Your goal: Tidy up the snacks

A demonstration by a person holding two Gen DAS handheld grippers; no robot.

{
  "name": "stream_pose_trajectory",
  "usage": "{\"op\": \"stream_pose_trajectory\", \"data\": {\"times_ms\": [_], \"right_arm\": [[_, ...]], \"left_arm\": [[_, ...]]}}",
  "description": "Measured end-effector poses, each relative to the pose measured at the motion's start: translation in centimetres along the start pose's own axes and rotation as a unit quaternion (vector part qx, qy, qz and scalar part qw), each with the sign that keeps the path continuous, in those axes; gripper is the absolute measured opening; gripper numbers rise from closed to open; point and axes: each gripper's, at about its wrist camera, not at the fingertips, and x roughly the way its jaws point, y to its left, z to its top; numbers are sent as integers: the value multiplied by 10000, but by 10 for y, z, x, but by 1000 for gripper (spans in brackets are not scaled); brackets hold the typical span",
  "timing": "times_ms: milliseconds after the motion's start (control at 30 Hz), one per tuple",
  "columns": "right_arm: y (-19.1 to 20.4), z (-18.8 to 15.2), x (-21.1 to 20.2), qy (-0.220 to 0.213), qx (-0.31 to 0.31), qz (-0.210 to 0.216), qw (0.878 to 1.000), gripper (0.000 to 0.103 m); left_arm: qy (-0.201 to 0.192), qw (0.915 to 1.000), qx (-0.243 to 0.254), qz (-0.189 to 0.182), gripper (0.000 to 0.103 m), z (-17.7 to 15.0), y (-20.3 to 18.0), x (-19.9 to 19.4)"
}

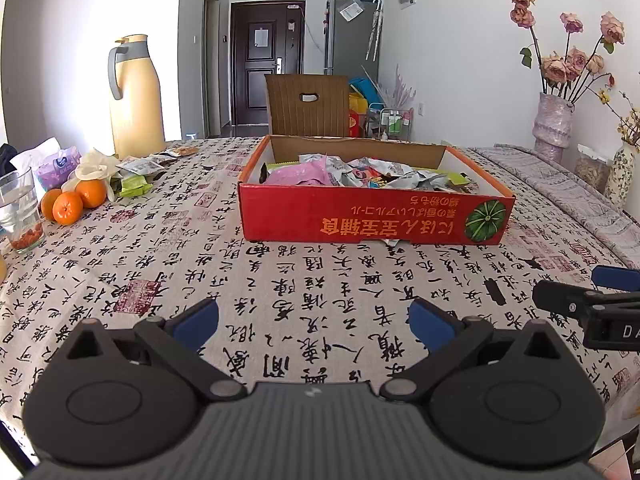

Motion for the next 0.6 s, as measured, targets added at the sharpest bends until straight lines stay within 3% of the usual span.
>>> {"op": "stream_pose_trajectory", "data": {"times_ms": [600], "right_arm": [[0, 0, 0, 2, -1, -1, 10000, 103]], "left_arm": [[-16, 10000, 19, -10, 103, 1, -1, -2]]}}
